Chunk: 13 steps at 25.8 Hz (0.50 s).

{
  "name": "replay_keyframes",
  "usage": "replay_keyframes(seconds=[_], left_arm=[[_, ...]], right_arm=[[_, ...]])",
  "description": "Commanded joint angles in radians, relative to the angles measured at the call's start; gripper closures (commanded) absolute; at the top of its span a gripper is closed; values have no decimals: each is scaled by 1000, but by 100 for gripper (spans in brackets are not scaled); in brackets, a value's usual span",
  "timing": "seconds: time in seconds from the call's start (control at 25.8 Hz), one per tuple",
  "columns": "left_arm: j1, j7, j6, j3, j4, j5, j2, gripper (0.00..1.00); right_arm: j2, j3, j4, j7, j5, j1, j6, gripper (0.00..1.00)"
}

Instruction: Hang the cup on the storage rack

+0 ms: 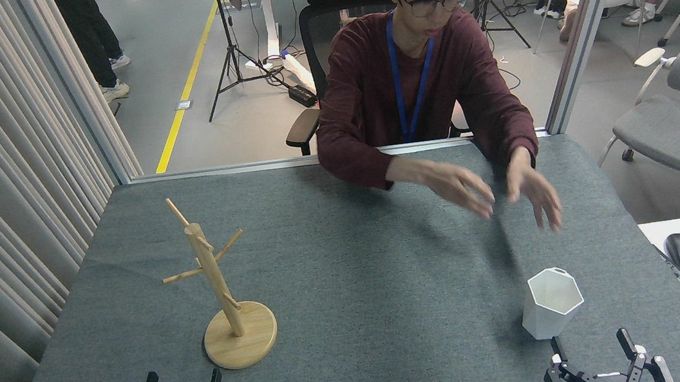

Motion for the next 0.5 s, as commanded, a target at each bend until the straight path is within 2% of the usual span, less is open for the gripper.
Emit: replay_keyframes(seconds=[0.0,0.19,0.46], left_arm=[[1,4,0,0,0,1,0,0],[-11,10,35,9,0,12,-5,0],[-11,12,56,9,8,15,-2,0]], right_arm=[[-1,2,0,0,2,-3,0,2],[2,0,28,2,2,-21,5,2],[1,8,204,4,5,-174,3,2]])
